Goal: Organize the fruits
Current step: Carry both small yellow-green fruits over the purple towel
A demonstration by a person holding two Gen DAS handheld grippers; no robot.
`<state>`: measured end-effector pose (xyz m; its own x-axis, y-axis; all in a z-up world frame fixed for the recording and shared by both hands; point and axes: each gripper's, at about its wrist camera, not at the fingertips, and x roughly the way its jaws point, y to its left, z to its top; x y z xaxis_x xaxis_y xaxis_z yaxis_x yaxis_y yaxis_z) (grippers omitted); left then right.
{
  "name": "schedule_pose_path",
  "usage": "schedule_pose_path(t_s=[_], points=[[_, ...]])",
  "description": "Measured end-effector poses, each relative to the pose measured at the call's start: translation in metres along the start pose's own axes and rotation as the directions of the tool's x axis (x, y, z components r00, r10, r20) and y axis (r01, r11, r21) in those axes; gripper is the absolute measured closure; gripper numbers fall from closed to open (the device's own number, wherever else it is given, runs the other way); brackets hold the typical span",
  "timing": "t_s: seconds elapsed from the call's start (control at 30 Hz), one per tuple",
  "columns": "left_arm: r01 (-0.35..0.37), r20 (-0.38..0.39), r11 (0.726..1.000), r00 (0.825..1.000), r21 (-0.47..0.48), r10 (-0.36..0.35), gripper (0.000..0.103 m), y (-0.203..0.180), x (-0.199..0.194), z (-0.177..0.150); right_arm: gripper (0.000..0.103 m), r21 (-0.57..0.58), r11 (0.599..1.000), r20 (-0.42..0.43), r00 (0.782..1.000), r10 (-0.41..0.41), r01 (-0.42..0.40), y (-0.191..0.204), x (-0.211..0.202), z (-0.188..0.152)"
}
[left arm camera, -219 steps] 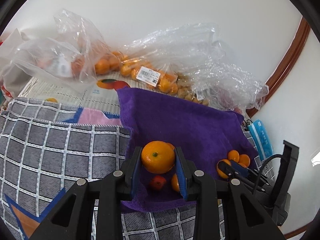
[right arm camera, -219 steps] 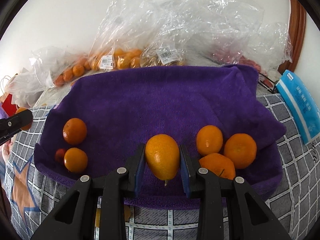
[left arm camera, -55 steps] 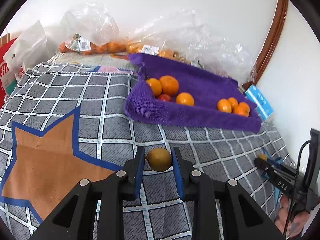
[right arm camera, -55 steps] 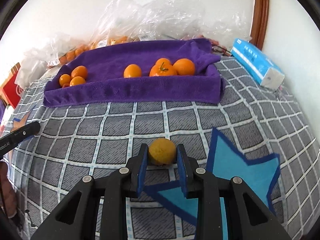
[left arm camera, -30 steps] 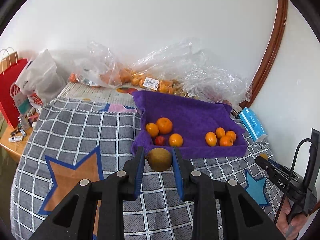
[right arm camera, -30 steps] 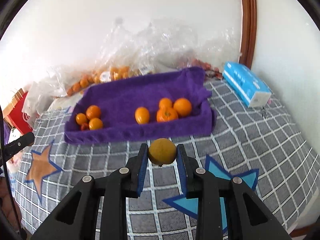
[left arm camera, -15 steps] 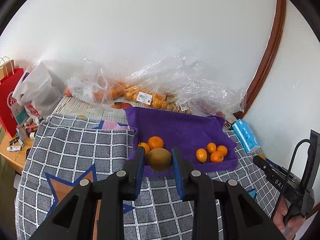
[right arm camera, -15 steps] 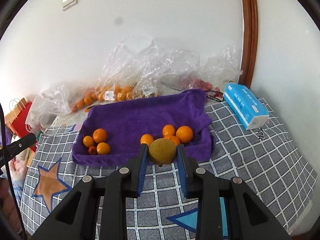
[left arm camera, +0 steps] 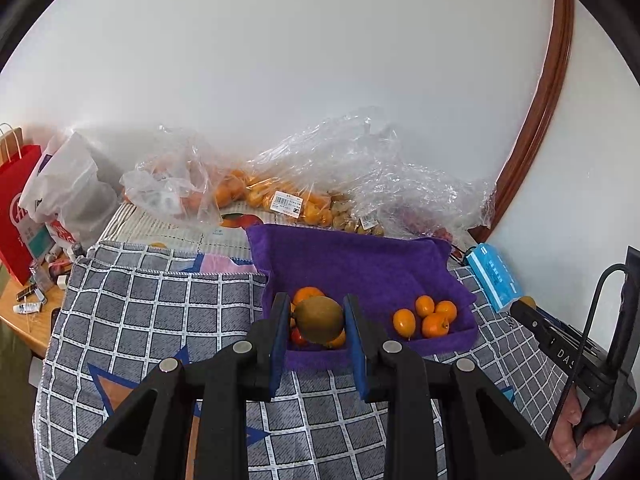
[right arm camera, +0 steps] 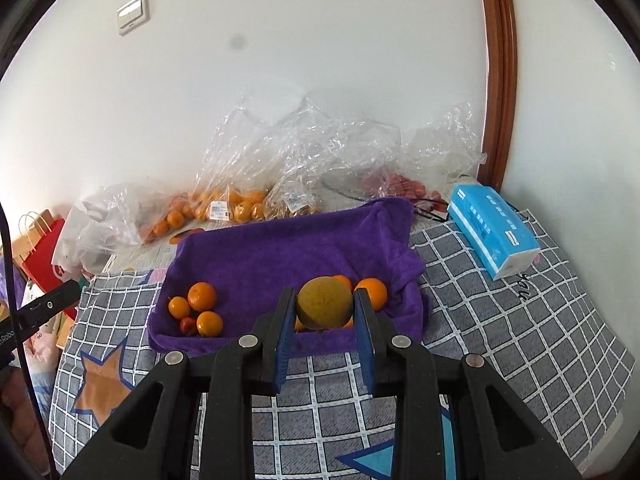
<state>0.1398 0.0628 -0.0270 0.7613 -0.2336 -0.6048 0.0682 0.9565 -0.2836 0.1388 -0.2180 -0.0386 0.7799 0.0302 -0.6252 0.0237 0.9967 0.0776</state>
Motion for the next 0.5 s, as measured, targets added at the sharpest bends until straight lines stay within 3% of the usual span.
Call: schedule_pose_path(t_s=[0.5], points=[[0.015,-0.017,1.000,1.000,-0.002,-0.015,0.077,0.004,0.024,0.015,0.074,-0.018,1.000,-0.011,1.000,0.005,-0.005,0.010,0.026,0.013]])
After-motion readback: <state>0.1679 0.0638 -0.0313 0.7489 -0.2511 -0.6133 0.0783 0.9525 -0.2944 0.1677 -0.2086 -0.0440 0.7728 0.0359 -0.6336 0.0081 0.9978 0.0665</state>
